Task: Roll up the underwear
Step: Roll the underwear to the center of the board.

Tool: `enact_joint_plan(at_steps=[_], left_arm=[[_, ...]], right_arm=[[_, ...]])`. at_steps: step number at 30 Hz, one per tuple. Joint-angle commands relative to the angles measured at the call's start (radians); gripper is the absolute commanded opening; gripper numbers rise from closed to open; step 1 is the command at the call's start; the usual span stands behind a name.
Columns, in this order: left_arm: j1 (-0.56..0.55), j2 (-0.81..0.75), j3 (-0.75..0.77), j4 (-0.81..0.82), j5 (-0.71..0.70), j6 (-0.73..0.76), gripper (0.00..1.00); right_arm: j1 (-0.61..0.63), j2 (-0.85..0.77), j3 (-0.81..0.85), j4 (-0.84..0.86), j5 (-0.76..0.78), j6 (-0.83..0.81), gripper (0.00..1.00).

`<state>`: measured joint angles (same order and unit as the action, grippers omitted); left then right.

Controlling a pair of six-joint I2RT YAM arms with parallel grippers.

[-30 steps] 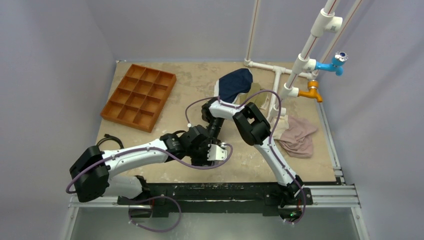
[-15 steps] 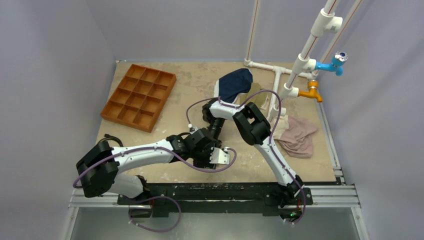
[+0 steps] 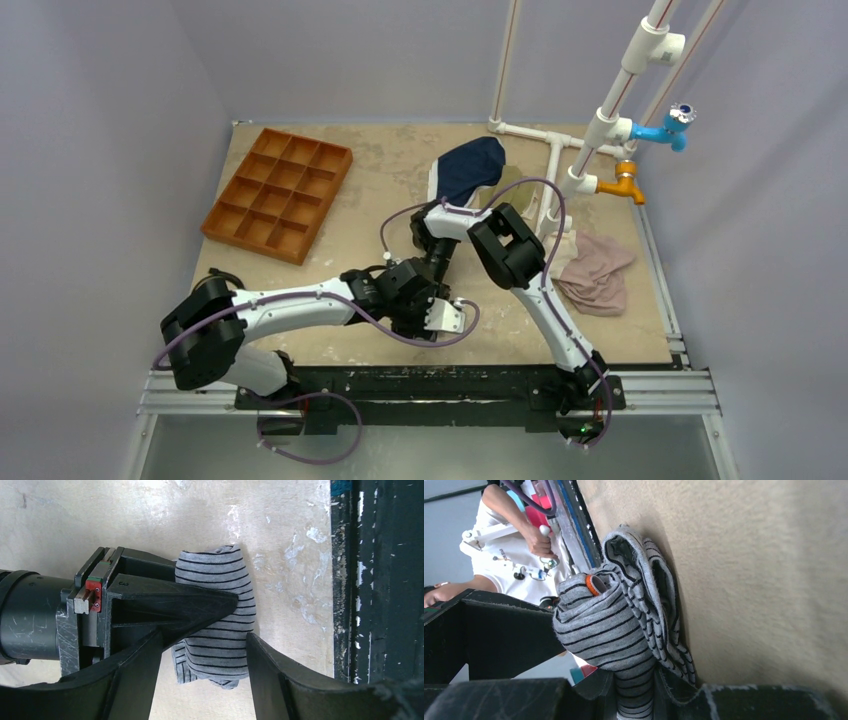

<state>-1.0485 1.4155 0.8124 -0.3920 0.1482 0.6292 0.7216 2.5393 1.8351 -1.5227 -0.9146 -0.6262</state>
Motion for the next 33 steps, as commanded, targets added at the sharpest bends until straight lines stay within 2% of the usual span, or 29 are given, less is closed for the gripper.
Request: enact_joint_plan(at_steps=[1, 6, 13, 24, 33], left_arm=[[-0.005, -0.001, 0.025, -0.059, 0.005, 0.003, 0.61], [-0.023, 0.055, 0.048, -0.095, 0.019, 0.011, 0.6], [-0.025, 0.027, 0.045, -0.162, 0.064, 0.002, 0.6], [0.001, -0.027, -0.008, -0.15, 0.101, -0.005, 0.6], [0.01, -0.001, -0.007, -0.163, 0.076, -0.002, 0.6]], right_arm=[[-0.009, 0.044, -0.083, 0.292, 0.324, -0.037, 0.0], [-0.012, 0.036, -0.083, 0.298, 0.328, -0.025, 0.0], [-0.018, 0.038, -0.095, 0.311, 0.344, -0.017, 0.0], [-0.02, 0.019, -0.118, 0.33, 0.35, -0.012, 0.0], [-0.019, -0.059, -0.13, 0.356, 0.341, -0.045, 0.0]])
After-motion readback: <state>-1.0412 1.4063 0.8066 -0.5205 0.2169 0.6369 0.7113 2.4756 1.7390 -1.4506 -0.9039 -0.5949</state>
